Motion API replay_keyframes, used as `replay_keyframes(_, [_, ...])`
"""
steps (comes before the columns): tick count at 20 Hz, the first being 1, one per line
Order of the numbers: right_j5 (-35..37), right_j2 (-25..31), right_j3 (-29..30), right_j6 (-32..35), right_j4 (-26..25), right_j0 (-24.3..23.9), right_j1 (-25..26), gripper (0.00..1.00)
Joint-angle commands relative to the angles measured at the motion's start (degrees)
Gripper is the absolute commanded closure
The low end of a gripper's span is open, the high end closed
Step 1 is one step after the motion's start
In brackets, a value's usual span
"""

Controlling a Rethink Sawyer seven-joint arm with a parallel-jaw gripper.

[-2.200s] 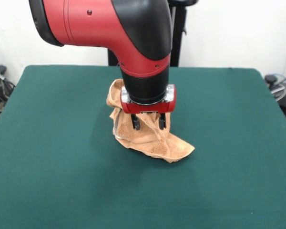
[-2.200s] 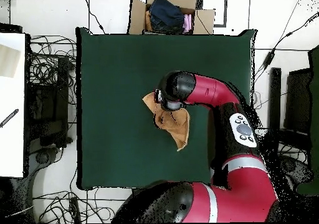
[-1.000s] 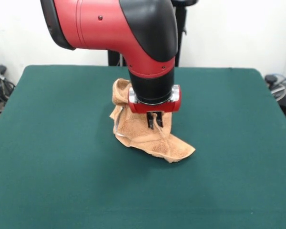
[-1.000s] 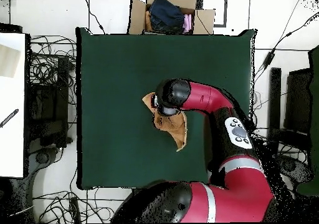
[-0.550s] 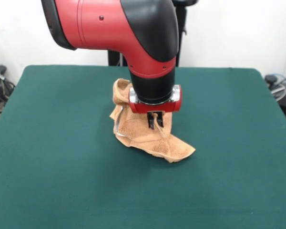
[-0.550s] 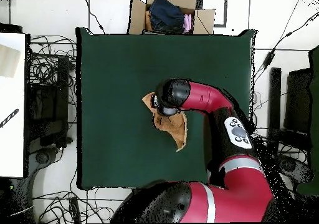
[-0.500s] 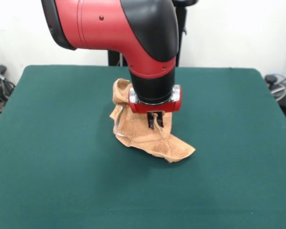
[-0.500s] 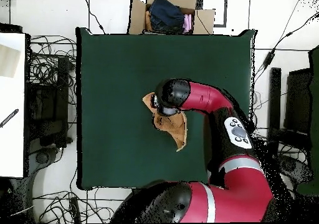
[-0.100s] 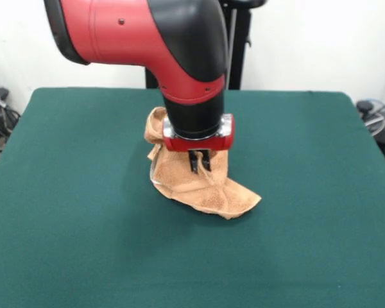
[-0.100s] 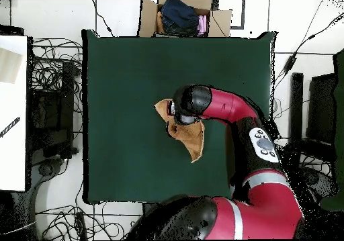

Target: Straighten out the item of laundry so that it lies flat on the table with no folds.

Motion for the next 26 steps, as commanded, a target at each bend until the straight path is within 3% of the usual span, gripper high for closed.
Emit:
replay_keyframes(1, [5.0, 4.1, -2.0, -5.3, -1.5, -3.7, 1.1, 1.00])
replay_keyframes(8, [8.7, 4.2, -3.4, -5.8, -2.4, -3.6, -0.6, 1.00])
replay_keyframes(26, [12.8, 7.1, -8.1, -12.4, -4.3, -8.7, 2.6, 1.00])
